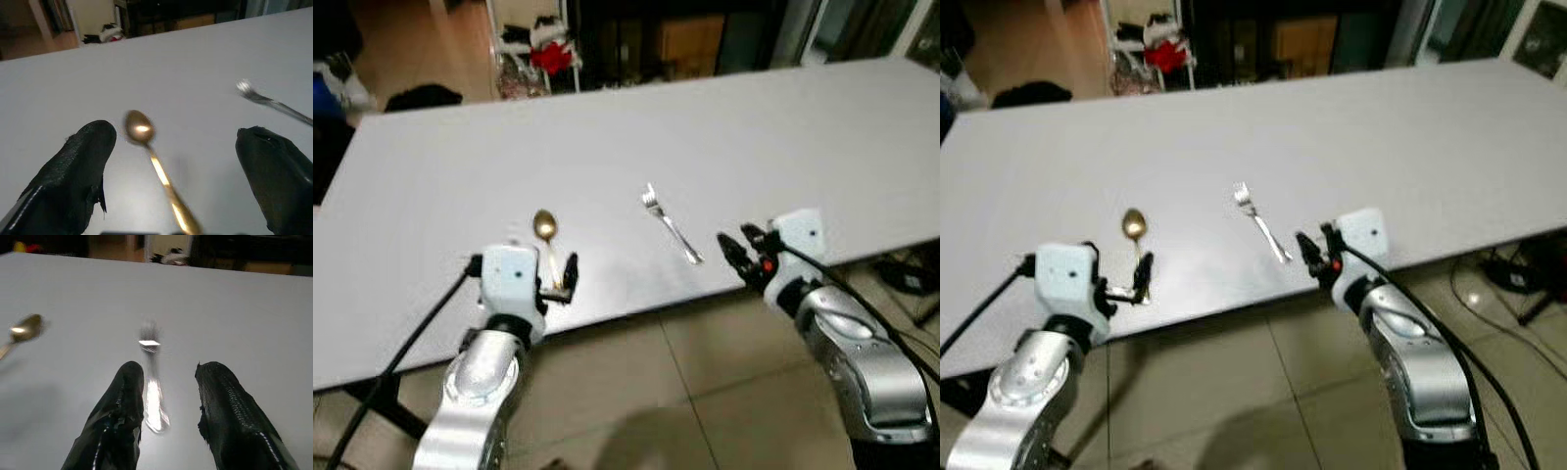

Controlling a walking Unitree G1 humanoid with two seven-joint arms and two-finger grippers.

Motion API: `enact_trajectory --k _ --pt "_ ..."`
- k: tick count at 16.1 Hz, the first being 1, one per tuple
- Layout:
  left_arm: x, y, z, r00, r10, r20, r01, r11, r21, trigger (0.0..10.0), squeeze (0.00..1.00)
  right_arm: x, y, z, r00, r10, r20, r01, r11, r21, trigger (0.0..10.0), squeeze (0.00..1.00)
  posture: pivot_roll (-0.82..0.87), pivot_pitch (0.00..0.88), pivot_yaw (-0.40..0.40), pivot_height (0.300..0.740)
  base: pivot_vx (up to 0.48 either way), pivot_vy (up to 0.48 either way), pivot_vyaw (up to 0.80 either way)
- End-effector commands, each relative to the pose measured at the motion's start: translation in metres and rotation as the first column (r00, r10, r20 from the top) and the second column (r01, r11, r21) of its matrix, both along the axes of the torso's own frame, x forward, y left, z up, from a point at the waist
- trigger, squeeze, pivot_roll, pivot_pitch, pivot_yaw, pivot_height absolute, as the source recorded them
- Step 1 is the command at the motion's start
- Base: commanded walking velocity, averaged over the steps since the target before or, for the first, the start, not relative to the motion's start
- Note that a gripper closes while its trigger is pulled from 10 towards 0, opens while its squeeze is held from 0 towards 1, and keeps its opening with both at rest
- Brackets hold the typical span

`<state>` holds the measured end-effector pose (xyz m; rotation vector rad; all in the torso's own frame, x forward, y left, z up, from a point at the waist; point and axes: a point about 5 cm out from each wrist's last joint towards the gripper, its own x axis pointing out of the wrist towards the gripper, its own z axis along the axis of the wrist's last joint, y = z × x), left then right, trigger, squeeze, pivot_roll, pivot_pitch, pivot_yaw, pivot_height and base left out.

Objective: Setting the table

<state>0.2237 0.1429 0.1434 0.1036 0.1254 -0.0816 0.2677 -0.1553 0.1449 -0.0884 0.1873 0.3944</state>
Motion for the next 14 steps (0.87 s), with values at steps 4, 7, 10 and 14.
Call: enact_trajectory --k 4,7,10,14 --pt "0.0 0.004 -0.005 0.999 0.005 -0.033 -0.004 1.0 0.019 10.0 0.0 -0.003 0.01 -0.001 0.997 0.073 -0.032 -0.074 0.997 -0.008 10.0 0.0 -0.1 0.0 0.012 0.74 0.271 0.0 0.0" --pt "0.005 0.0 -0.017 0.995 -0.016 -0.102 0.021 0.998 0.053 10.0 0.0 0.003 0.01 0.001 0.997 0.069 -0.03 -0.069 0.998 -0.002 10.0 0.0 -0.09 0.0 0.007 0.74 0.0 0.0 0.0" --pt "0.025 0.003 -0.03 0.986 0.002 -0.168 0.004 0.999 0.033 10.0 1.0 0.006 0.012 0.0 0.996 0.076 -0.047 -0.077 0.997 -0.01 10.0 0.0 -0.09 0.0 0.006 0.74 0.0 0.0 0.0" --pt "0.065 -0.002 -0.031 0.976 -0.068 -0.209 0.072 0.997 0.014 10.0 0.0 0.004 0.013 0.005 0.981 0.18 -0.076 -0.183 0.982 -0.038 10.0 0.0 -0.11 0.0 0.015 0.74 0.0 0.0 0.0"
